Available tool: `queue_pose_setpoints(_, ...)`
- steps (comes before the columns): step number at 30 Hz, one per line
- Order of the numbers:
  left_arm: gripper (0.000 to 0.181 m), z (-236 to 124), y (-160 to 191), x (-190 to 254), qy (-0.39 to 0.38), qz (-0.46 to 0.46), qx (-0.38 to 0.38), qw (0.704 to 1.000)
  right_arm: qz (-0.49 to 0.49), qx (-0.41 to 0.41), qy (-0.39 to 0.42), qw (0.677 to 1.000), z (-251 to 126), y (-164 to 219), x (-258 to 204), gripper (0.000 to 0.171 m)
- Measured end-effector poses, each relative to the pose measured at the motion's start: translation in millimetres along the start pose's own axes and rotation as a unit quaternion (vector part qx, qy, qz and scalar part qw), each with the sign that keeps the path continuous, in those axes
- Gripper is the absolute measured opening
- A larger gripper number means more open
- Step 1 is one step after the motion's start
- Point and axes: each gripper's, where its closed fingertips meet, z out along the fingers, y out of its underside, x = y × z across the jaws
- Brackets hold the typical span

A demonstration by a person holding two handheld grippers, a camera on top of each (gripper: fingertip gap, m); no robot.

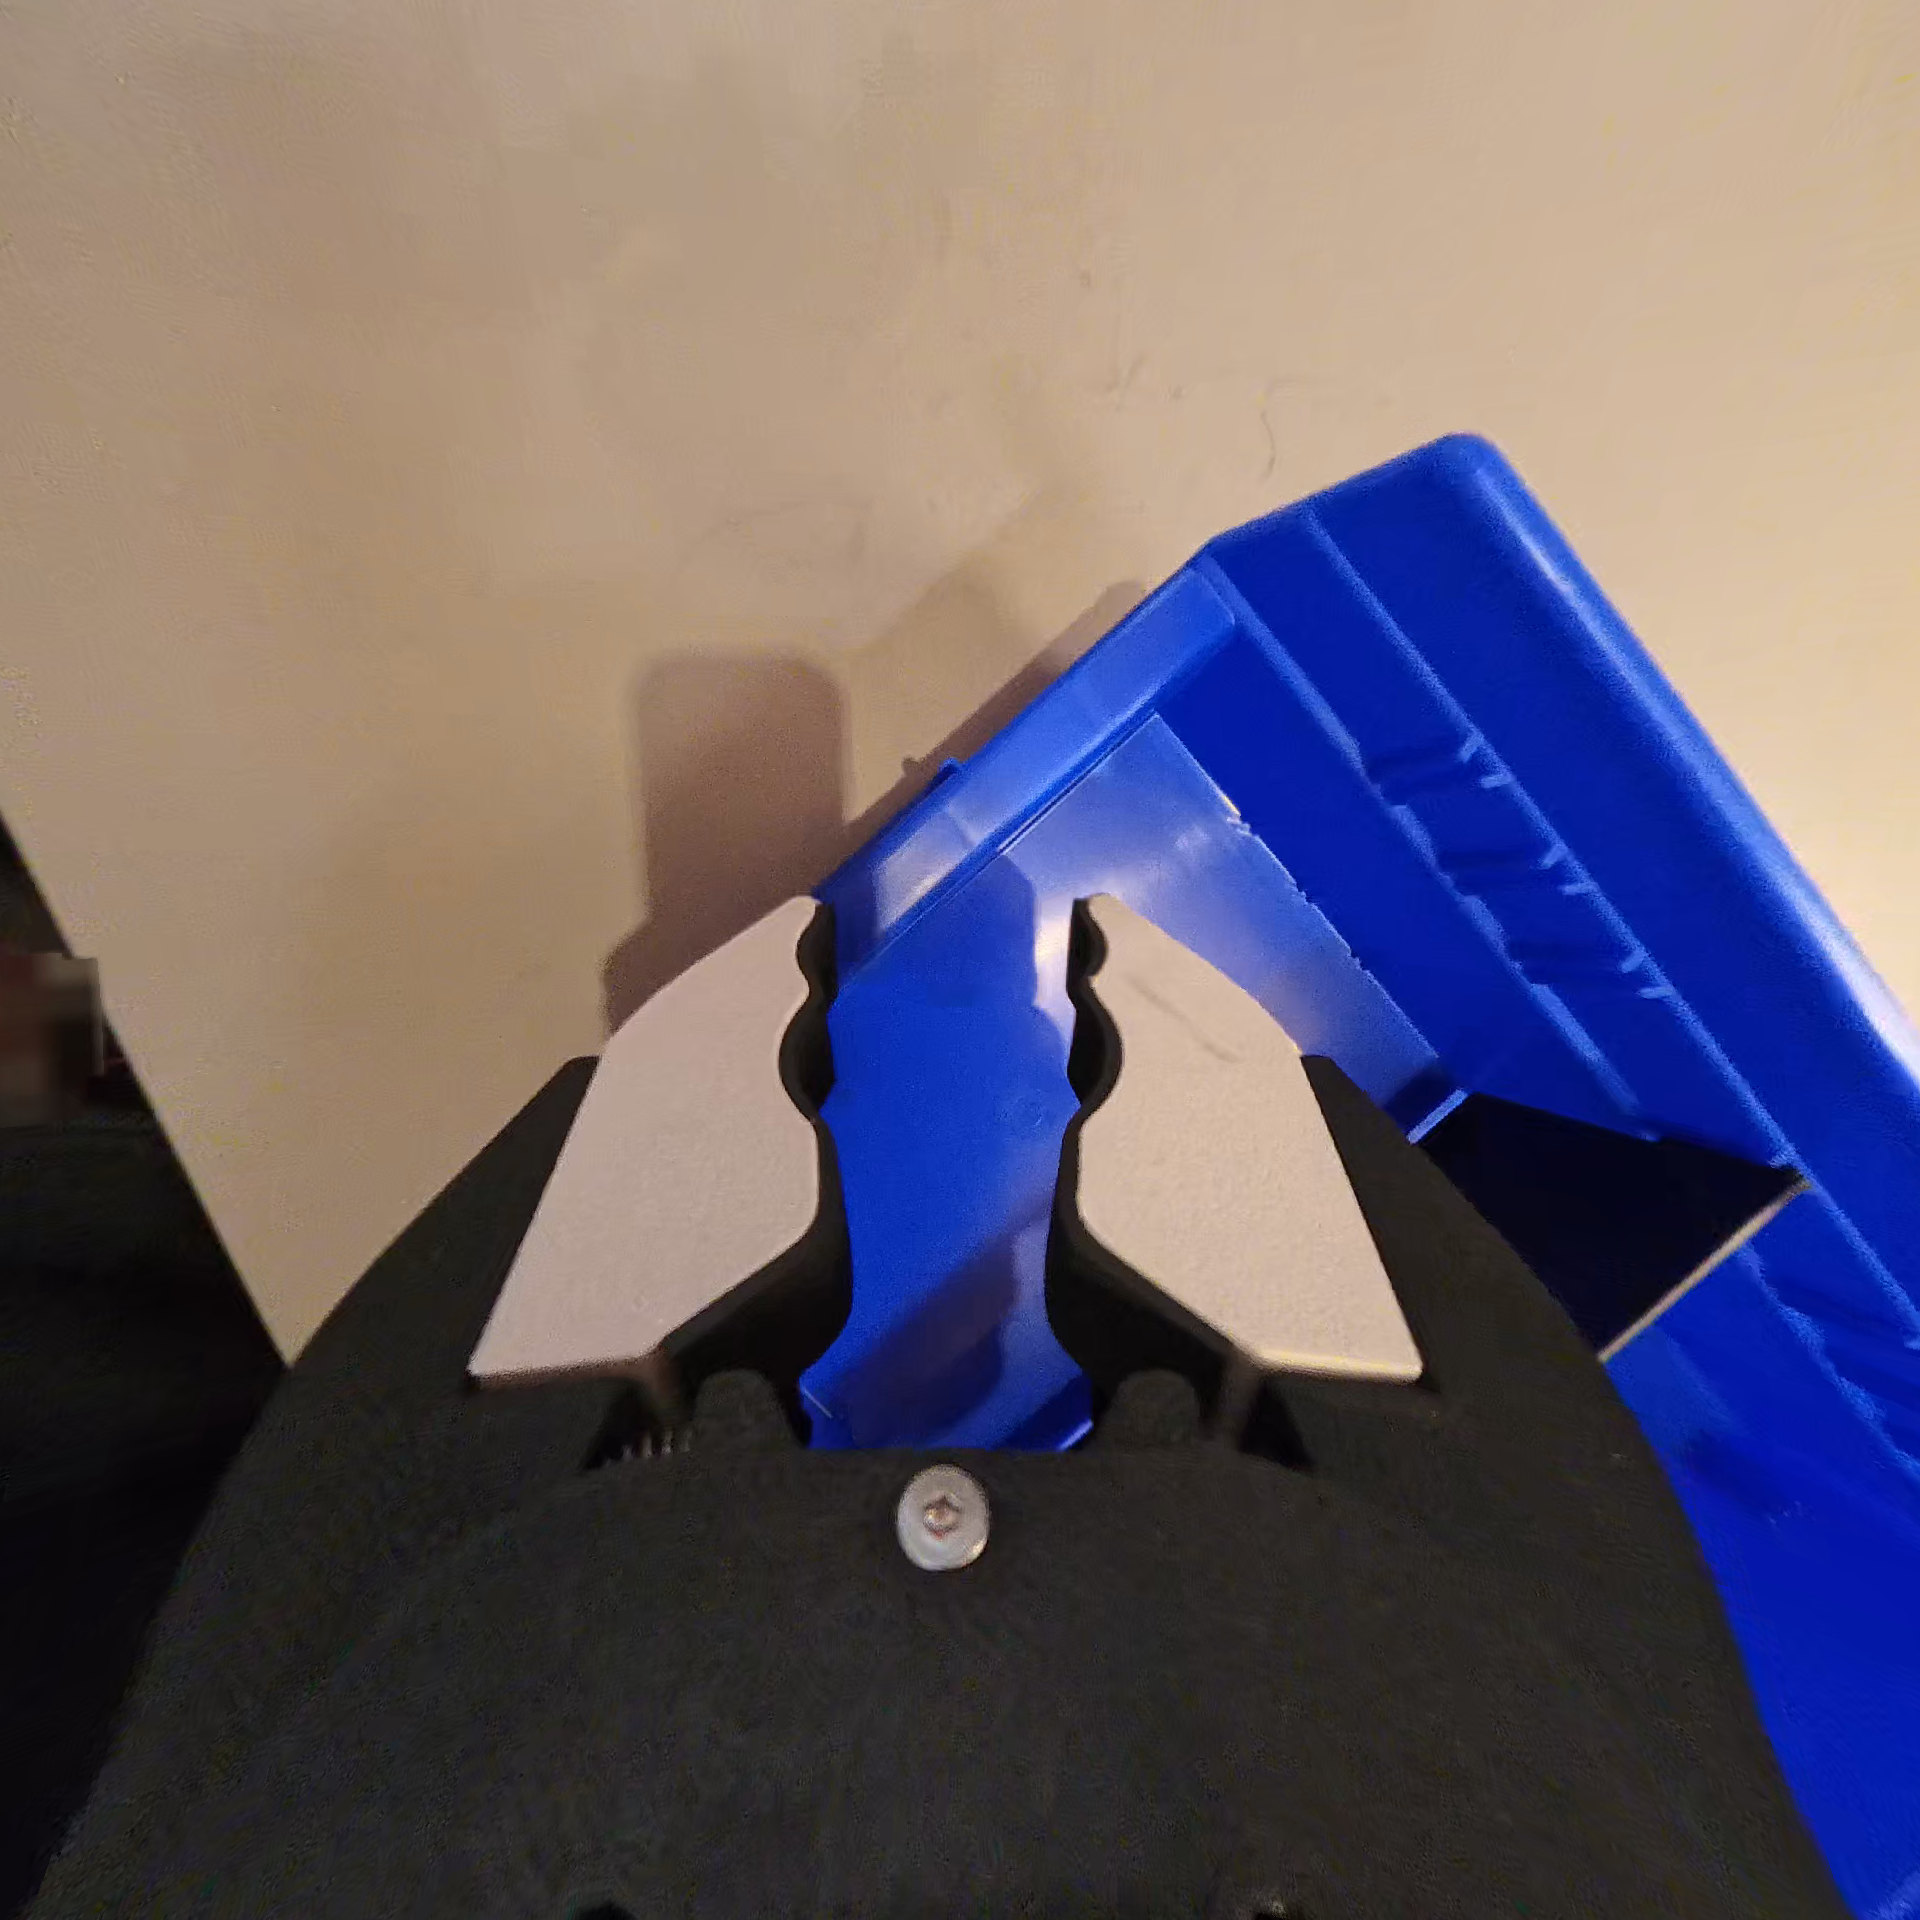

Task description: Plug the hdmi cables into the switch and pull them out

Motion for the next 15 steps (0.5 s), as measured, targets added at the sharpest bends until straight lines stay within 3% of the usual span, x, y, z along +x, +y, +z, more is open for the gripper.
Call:
queue_pose_setpoints(6,0.062,33.9,24.5,9.1,0.054,-0.025,-0.056,0.997,0.011,-0.005,-0.039,0.999,13.7,-2.8,-4.7,0.036)
queue_pose_setpoints(11,0.032,25.4,45.0,7.4,0.064,-0.012,-0.062,0.996,-0.021,-0.007,-0.054,0.998,9.7,5.4,-9.9,0.03)
queue_pose_setpoints(15,0.03,14.0,80.4,10.0,0.088,-0.005,-0.082,0.993,-0.041,-0.029,-0.053,0.997,-1.5,27.1,-8.8,0.028)
